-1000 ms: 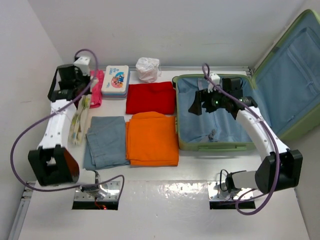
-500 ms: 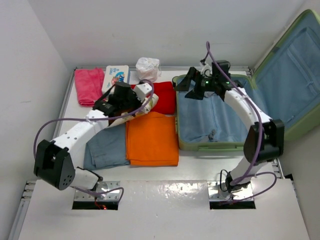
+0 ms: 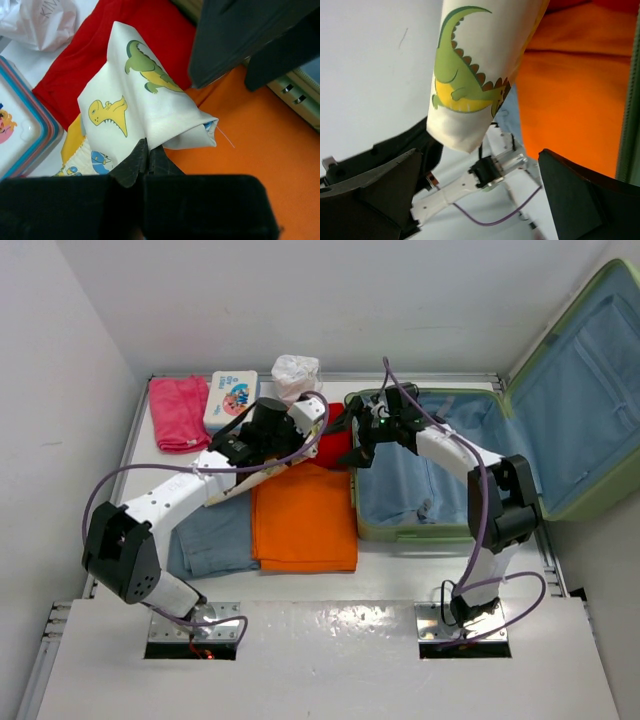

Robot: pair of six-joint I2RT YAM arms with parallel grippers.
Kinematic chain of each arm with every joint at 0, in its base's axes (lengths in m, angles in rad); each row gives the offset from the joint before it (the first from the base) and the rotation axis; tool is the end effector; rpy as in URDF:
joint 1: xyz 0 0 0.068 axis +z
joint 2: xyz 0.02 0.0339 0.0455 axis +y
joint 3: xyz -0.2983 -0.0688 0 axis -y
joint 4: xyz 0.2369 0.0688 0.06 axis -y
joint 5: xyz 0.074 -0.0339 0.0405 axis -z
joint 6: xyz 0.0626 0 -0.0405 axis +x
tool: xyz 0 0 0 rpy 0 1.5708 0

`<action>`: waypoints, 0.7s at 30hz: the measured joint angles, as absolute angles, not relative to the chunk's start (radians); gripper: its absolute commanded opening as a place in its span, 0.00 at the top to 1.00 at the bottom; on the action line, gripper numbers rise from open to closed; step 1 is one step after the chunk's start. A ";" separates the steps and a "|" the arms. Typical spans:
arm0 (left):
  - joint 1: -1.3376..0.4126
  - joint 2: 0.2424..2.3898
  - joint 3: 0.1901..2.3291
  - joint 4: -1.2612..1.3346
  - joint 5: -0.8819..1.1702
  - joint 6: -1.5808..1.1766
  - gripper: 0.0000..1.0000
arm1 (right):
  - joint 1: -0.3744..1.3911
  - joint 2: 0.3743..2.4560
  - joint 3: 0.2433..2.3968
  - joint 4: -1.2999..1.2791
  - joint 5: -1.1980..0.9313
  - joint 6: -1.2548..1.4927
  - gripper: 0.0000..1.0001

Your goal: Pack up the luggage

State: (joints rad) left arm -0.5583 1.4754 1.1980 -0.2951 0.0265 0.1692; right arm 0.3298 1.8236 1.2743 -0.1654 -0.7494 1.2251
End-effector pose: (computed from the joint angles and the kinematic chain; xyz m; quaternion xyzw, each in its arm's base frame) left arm 0.2965 -0.1872 0.3293 0.3183 0.8182 -0.1039 0.4674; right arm 0.3821 0.1759 0.2513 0.2295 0.8290 0.5083 0.0417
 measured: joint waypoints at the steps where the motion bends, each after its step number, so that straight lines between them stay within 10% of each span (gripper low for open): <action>1: -0.566 1.475 1.200 -0.293 0.022 0.167 1.00 | 0.332 1.828 1.267 -0.150 -0.757 1.258 0.01; 11: -0.678 1.457 1.192 -0.302 -0.026 0.174 1.00 | 0.385 1.929 1.295 -0.052 -0.784 1.442 0.01; 14: -0.687 1.448 1.187 -0.305 -0.036 0.177 1.00 | 0.395 1.949 1.308 -0.031 -0.785 1.469 0.34; 15: -0.687 1.446 1.186 -0.305 -0.043 0.179 1.00 | 0.397 1.958 1.311 -0.025 -0.785 1.473 0.66; 16: -0.688 1.444 1.184 -0.305 -0.050 0.180 0.95 | 0.397 1.967 1.314 -0.022 -0.781 1.470 0.81; 17: -0.688 1.441 1.180 -0.304 -0.063 0.182 0.68 | 0.399 1.981 1.323 -0.020 -0.781 1.464 1.00; 19: -0.688 1.438 1.179 -0.304 -0.088 0.187 0.40 | 0.401 2.002 1.357 -0.043 -0.772 1.417 1.00; 21: -0.683 1.434 1.179 -0.299 -0.109 0.175 0.36 | 0.399 2.017 1.421 -0.111 -0.762 1.337 1.00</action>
